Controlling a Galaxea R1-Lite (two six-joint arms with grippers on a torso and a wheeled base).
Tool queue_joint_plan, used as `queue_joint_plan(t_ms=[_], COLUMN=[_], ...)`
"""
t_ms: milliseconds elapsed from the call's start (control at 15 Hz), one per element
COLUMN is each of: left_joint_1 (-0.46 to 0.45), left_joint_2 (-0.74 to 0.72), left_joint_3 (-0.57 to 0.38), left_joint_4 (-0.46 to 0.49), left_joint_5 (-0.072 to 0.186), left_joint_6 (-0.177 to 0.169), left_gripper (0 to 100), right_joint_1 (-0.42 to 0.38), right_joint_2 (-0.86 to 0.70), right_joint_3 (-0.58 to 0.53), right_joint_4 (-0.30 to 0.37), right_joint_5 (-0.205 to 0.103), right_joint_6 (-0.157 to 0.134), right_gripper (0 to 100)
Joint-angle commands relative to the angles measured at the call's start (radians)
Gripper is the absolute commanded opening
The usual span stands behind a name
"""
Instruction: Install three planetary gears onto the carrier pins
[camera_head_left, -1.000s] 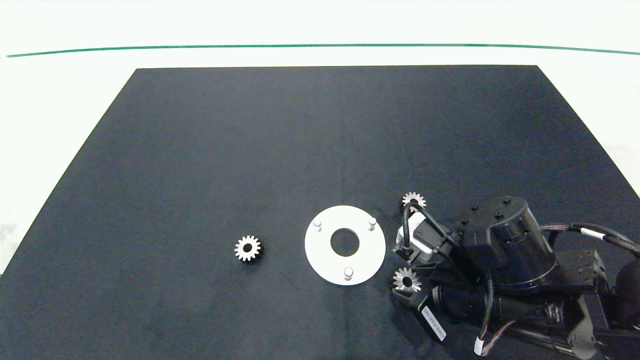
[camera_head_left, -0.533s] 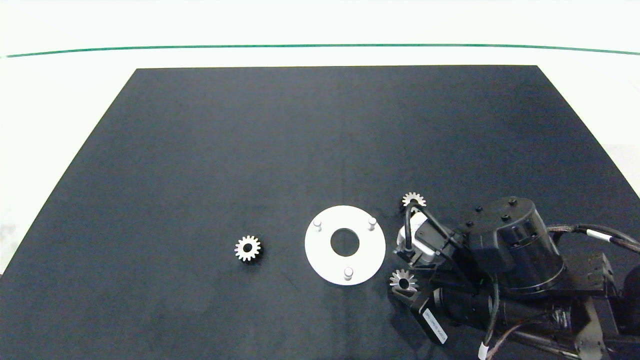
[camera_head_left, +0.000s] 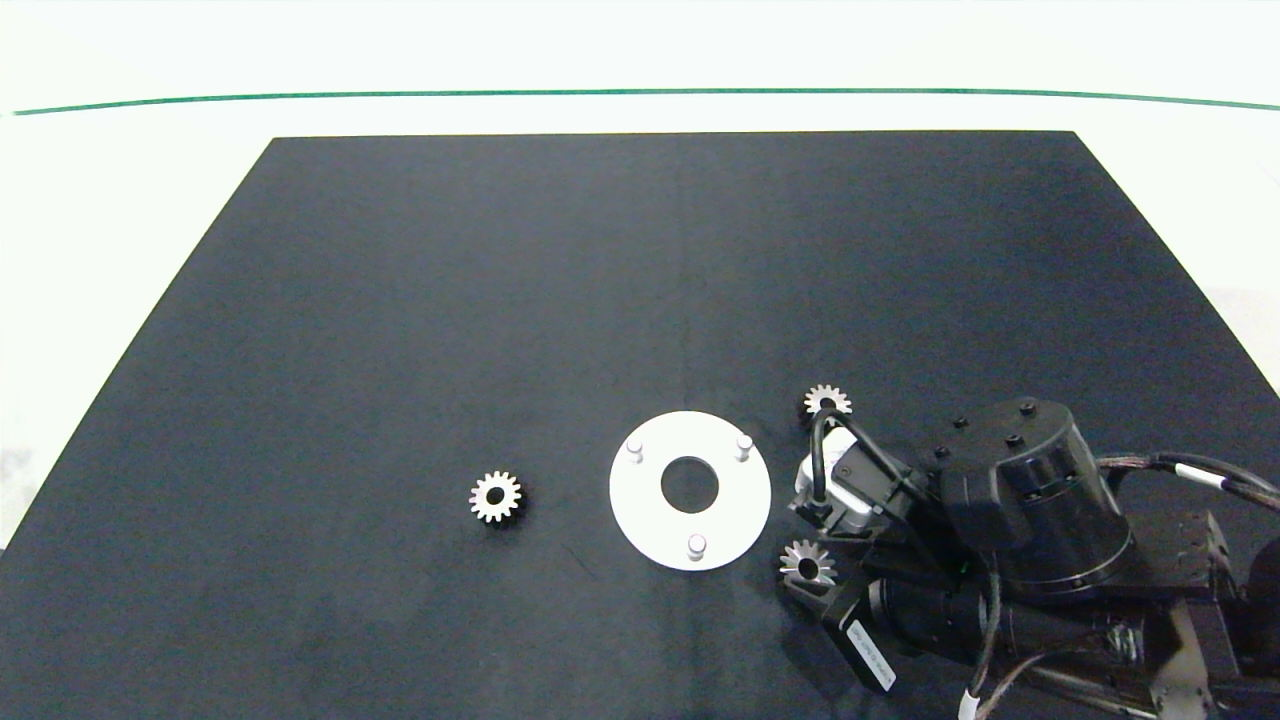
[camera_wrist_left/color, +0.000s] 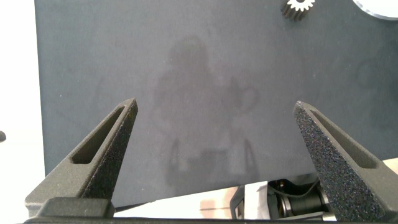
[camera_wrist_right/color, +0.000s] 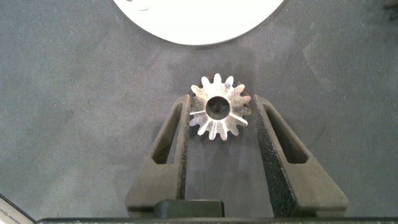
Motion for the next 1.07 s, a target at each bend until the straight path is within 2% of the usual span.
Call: queue_joint_plan(t_ms=[67,933,1067], left_joint_1=[0.0,0.0,0.0], left_joint_2=[0.0,-0.001,0.0], left_joint_3=[0.001,-0.002,-0.004], left_joint_4=[0.003,0.003,0.003], left_joint_5=[0.001,0.001,0.001], left_joint_6=[0.0,0.0,0.0], left_gripper=[100,100,100], right_joint_1=[0.0,-0.003,-0.003], right_joint_2=[0.009,0.038,0.045], right_joint_3=[0.0,-0.014,-0.028], right_joint_4=[0.002,-0.012,-0.012], right_joint_5=[-0.003,0.001,0.001], right_joint_6=[-0.003,0.005,0.005], right_gripper=[100,100,97])
